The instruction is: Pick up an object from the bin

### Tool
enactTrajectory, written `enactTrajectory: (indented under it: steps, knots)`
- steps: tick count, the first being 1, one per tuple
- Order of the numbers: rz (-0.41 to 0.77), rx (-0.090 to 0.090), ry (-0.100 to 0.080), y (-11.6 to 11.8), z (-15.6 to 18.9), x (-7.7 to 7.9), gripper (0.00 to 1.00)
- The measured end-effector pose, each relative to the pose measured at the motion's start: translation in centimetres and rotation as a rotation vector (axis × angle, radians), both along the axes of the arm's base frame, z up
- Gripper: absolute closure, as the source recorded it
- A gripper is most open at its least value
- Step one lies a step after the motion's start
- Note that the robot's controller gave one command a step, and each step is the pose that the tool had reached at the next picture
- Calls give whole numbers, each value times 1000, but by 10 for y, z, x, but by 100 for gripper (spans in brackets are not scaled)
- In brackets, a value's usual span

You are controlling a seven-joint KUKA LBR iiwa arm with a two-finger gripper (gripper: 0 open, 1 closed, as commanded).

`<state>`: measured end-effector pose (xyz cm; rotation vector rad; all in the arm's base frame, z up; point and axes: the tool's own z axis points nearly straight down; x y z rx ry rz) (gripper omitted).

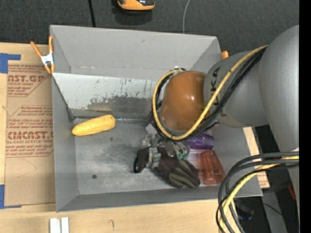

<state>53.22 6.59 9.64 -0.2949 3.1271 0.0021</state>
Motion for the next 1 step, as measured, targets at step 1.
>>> enactTrajectory:
  steps: [1]
  knots:
    - [-4,-2,1,14,195,-2,100]
